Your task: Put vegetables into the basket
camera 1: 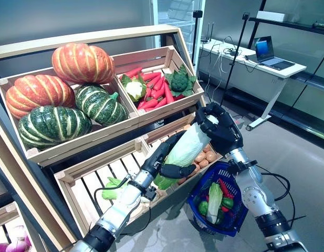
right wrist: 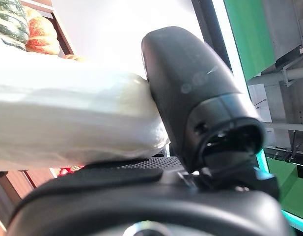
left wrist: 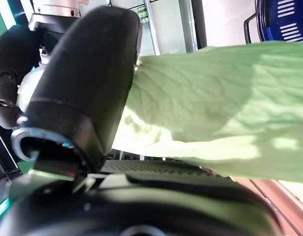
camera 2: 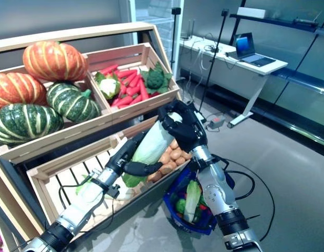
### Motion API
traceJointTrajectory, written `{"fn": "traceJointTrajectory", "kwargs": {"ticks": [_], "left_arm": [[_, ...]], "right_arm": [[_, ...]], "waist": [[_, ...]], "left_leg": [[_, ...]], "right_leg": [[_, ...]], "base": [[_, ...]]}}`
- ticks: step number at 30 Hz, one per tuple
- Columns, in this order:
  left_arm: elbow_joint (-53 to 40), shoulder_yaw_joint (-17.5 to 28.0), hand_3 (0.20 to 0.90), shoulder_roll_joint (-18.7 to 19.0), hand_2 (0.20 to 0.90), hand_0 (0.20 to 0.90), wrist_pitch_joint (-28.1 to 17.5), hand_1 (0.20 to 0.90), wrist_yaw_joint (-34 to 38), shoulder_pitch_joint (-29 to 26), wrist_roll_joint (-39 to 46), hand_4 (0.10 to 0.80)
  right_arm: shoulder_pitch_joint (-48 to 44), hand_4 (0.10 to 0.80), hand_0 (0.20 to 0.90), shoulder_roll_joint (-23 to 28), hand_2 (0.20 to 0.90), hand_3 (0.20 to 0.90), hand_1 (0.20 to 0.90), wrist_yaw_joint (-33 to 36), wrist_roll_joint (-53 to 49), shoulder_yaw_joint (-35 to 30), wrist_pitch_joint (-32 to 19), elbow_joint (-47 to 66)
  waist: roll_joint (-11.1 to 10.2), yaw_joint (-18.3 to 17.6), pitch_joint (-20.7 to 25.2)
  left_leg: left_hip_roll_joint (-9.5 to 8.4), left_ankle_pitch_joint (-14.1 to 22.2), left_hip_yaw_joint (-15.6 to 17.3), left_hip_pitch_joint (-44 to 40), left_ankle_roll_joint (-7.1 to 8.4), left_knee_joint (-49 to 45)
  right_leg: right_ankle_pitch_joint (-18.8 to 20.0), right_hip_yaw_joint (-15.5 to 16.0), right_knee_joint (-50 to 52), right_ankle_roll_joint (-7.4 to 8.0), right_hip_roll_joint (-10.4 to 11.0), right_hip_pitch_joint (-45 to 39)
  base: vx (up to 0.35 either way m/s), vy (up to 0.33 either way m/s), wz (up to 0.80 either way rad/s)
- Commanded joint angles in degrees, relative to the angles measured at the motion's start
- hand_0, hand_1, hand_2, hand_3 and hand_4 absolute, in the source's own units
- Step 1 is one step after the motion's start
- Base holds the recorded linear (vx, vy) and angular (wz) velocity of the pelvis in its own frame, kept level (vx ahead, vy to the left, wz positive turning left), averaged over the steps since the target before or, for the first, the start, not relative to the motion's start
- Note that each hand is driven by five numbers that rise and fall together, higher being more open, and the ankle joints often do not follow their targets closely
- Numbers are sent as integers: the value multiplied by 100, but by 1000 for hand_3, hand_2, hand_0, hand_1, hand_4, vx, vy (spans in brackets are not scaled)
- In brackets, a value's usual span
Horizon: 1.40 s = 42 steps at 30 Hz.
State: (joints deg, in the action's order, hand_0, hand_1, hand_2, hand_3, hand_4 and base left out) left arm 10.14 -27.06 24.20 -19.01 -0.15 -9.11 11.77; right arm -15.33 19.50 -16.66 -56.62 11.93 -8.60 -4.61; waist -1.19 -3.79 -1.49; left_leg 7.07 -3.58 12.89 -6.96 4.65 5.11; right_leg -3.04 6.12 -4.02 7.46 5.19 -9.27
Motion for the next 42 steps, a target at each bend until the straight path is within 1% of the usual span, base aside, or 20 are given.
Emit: {"fn": "traceJointTrajectory", "kwargs": {"ticks": [1,9,12,14,20,24,30,34,38,42], "left_arm": [[309,383,900,-72,900,900,-353,900,127,-565,-46,800],[352,409,900,-74,900,900,-363,900,178,-566,-57,800],[364,448,900,-79,900,900,-334,900,167,-554,86,800],[394,612,900,-147,900,900,-239,900,-34,-473,687,800],[362,947,900,-237,900,900,-122,900,-347,-220,1231,800],[349,1069,900,-187,900,900,-134,900,-362,-132,1163,800],[459,1154,900,-95,900,900,21,900,-444,-67,981,800],[570,1110,900,-38,900,900,156,900,-630,-1,846,800],[800,1001,900,43,900,900,60,900,-802,126,740,800],[936,942,900,93,900,900,18,900,-875,136,617,800]], "right_arm": [[-752,400,300,-103,300,300,300,-210,-208,-729,-643,407],[-746,400,300,-112,300,300,300,-208,-137,-731,-651,388],[-738,400,300,-81,300,300,300,-191,-43,-762,-649,363],[-709,400,300,-4,300,300,300,-118,98,-843,-683,325],[-566,400,300,232,300,300,300,-51,255,-1163,-767,166],[-453,400,300,363,300,300,300,-56,245,-1338,-857,152],[-416,400,300,570,300,300,300,-32,315,-1591,-993,198],[-487,400,300,751,300,300,300,-18,325,-1759,-975,275],[-565,400,300,905,300,300,300,20,311,-1859,-973,338],[-623,400,300,986,300,300,300,3,245,-1894,-973,326]], "waist": [[-25,30,207],[-19,25,202],[-20,24,202],[-25,34,207],[-42,35,193],[-40,28,191],[-37,9,187],[-32,-1,193],[-34,-9,198],[-36,-14,197]], "left_leg": [[-252,585,-72,-121,-313,-11],[-263,590,-86,-125,-320,-11],[-263,590,-92,-128,-318,-11],[-260,590,-94,-131,-315,-11],[-255,589,-89,-132,-311,-11],[-256,591,-89,-130,-315,-11],[-253,599,-106,-136,-312,-11],[-254,601,-104,-135,-304,-11],[-250,598,-90,-128,-299,-11],[-247,601,-70,-134,-299,-11]], "right_leg": [[323,41,-98,-272,-221,208],[332,27,-98,-273,-224,211],[331,23,-98,-274,-225,209],[331,27,-98,-281,-225,202],[338,34,-98,-293,-223,199],[342,30,-98,-291,-220,205],[350,8,-98,-286,-228,207],[347,-3,-98,-281,-233,207],[343,-23,-98,-278,-237,215],[338,-31,-98,-279,-245,213]], "base": [[0,0,0],[0,0,0],[0,0,0],[0,0,0],[0,0,0],[0,0,0],[0,0,0],[0,0,0],[0,0,0],[-6,1,-3]]}}
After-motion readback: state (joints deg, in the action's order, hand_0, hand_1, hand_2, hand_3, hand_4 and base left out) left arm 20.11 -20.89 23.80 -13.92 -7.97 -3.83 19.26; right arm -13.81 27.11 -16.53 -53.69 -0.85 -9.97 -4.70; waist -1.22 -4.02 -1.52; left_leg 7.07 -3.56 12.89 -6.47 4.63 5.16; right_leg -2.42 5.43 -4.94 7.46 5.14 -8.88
